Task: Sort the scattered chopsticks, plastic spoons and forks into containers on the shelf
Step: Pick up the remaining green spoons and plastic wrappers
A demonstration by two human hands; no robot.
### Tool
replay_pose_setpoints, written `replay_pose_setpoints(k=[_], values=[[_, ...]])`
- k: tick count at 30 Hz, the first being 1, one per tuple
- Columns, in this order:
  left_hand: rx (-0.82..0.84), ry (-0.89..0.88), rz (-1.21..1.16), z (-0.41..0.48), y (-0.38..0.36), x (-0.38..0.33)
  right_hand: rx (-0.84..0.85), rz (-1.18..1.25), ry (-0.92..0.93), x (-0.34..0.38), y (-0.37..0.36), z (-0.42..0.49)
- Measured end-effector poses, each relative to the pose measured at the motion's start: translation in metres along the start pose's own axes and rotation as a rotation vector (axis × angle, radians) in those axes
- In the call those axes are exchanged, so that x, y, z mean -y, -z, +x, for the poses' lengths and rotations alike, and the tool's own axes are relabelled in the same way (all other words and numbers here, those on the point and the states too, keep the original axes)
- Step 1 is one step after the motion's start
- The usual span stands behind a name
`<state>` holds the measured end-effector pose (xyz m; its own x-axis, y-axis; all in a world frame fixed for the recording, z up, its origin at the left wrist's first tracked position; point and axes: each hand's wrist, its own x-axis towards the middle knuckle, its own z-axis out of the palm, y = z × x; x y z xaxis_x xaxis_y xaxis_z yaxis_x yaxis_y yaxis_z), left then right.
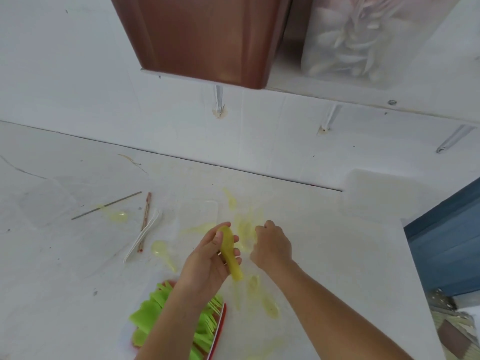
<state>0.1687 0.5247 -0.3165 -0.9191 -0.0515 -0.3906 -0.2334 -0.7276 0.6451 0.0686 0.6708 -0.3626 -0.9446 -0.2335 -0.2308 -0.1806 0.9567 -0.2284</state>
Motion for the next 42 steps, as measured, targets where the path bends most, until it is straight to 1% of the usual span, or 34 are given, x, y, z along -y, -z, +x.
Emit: replay_pose_setpoints(k=[1,2,4,5,6,8,10,11,12,14,17,18,20,22,27,29,30,31,32,33,34,35,36,37,38,39,40,42], values=[[-0.006,-0.006,-0.001,0.001,0.003,-0.004,0.023,-0.092,0.042,0.001,-0.003,0.003],[-0.011,-0.013,-0.002,0.002,0.007,-0.007,0.025,-0.123,0.065,0.001,-0.006,0.004],[-0.017,-0.026,0.007,0.003,0.014,-0.011,-0.023,-0.129,0.111,-0.001,-0.010,0.006],[-0.020,-0.033,0.016,0.003,0.016,-0.012,-0.074,-0.110,0.131,-0.002,-0.012,0.005],[-0.023,-0.039,0.030,0.003,0.017,-0.012,-0.153,-0.060,0.148,-0.005,-0.012,0.003],[-0.028,-0.054,0.067,0.003,0.019,-0.011,-0.345,0.123,0.142,-0.009,-0.005,-0.006],[-0.025,-0.083,0.131,0.003,0.018,-0.009,-0.507,0.365,0.119,-0.008,0.013,-0.026],[-0.020,-0.100,0.171,0.004,0.017,-0.007,-0.537,0.519,0.096,-0.005,0.027,-0.039],[-0.012,-0.118,0.211,0.005,0.016,-0.005,-0.519,0.678,0.056,-0.002,0.040,-0.051],[0.010,-0.149,0.303,0.005,0.011,0.000,-0.374,0.887,-0.046,0.004,0.065,-0.069],[0.082,-0.136,0.421,0.006,0.002,0.010,-0.052,1.032,-0.152,0.012,0.081,-0.075],[0.104,-0.123,0.457,0.006,0.000,0.014,0.004,1.050,-0.168,0.013,0.084,-0.076],[0.109,-0.115,0.523,0.004,-0.002,0.019,0.046,1.096,-0.215,0.014,0.087,-0.074],[0.098,-0.123,0.526,0.003,-0.003,0.019,0.087,1.168,-0.253,0.013,0.088,-0.074],[0.140,-0.101,0.332,-0.003,-0.008,0.023,0.250,1.356,-0.338,0.017,0.088,-0.071],[0.126,-0.093,0.300,-0.006,-0.009,0.024,0.322,1.445,-0.323,0.015,0.088,-0.074],[0.120,-0.084,0.269,-0.006,-0.009,0.023,0.333,1.477,-0.286,0.012,0.089,-0.075],[0.115,-0.070,0.227,-0.007,-0.007,0.023,0.305,1.496,-0.252,0.009,0.090,-0.077],[0.109,-0.052,0.177,-0.008,-0.007,0.022,0.232,1.498,-0.240,0.004,0.091,-0.078],[0.104,-0.037,0.119,-0.008,-0.006,0.020,0.125,1.459,-0.253,-0.002,0.090,-0.079],[0.104,-0.028,0.059,-0.008,-0.006,0.019,0.017,1.338,-0.274,-0.009,0.085,-0.078],[0.106,-0.024,0.009,-0.008,-0.005,0.018,-0.058,1.110,-0.275,-0.018,0.077,-0.077],[0.111,-0.021,-0.026,-0.008,-0.004,0.017,-0.049,0.811,-0.241,-0.025,0.068,-0.077],[0.118,-0.015,-0.048,-0.008,-0.002,0.016,0.049,0.546,-0.190,-0.029,0.055,-0.080],[0.130,-0.002,-0.063,-0.008,-0.001,0.016,0.184,0.329,-0.156,-0.031,0.042,-0.084],[0.141,0.016,-0.074,-0.008,0.000,0.016,0.289,0.164,-0.141,-0.032,0.028,-0.089],[0.150,0.035,-0.084,-0.007,0.000,0.017,0.335,0.053,-0.134,-0.031,0.016,-0.094],[0.144,0.062,-0.108,-0.007,-0.002,0.019,0.288,-0.043,-0.102,-0.030,0.000,-0.100]])
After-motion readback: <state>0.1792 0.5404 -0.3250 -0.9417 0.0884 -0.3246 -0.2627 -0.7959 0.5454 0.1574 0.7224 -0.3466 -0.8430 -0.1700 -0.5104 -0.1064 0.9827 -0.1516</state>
